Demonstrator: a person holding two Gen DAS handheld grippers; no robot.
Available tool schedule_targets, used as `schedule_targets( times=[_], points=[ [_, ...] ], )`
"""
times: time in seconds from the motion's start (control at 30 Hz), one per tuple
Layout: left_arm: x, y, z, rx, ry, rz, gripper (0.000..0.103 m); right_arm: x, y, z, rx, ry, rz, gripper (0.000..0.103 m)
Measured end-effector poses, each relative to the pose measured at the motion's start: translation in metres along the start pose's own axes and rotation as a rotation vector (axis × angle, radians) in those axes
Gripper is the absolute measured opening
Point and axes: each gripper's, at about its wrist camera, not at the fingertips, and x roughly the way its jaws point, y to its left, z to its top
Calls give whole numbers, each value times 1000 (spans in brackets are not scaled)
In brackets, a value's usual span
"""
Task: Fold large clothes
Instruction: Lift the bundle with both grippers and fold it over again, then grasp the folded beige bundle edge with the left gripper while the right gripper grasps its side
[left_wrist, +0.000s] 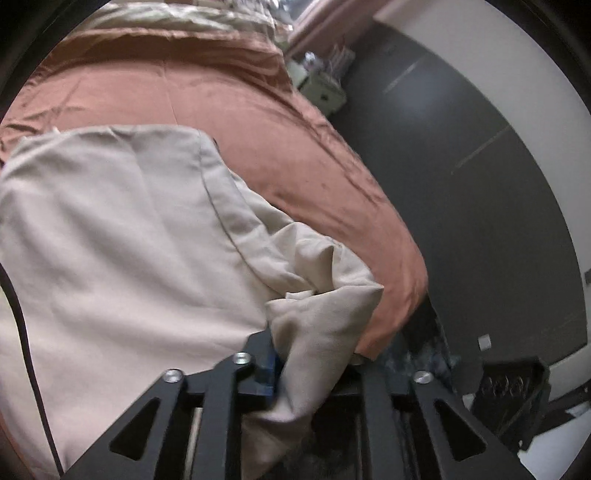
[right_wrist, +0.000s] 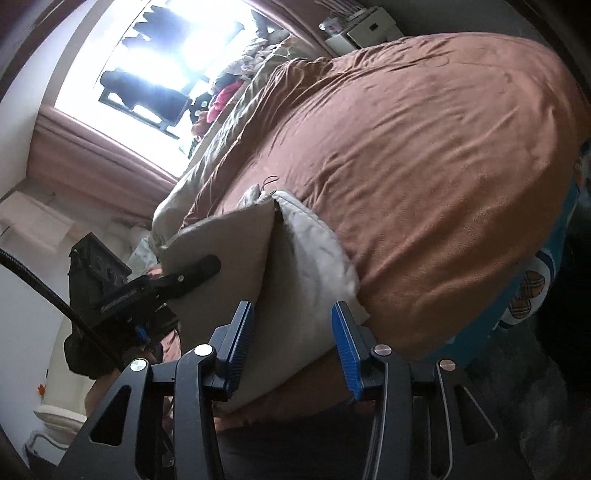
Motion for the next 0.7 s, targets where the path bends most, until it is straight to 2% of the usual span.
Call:
schedule_targets(
  times=[0.03,0.07,0.13,0.17,0.3,0.43,0.53,0.63,0.7],
  points=[
    [-2,2,1,-2,14,-23,40,-9,8,-1,-1,2,2,43],
    [-4,2,1,-1,20,-48,56,-10,8,-1,0,5,4,57],
    [-14,-3,0,14,-8,-59,74,-11,11,-3,1,1,10,69],
    [-23,-3,-1,26,-35,-51,79,-11,13,-3,-4,2,18,69],
    [-53,2,-5,45,-68,-14,80,20,15,-2,-30,39,33,69],
    [-80,26,-8,54,-94,107,81,55,13,3,-60,95,33,69],
    [-99,54,-10,12,-108,175,80,80,12,9,-68,129,-8,69],
    [-117,81,-20,-15,-123,253,80,92,15,15,-72,130,-8,68],
    [-127,98,-27,-35,-130,295,80,96,20,19,-86,129,-13,64]
  ],
)
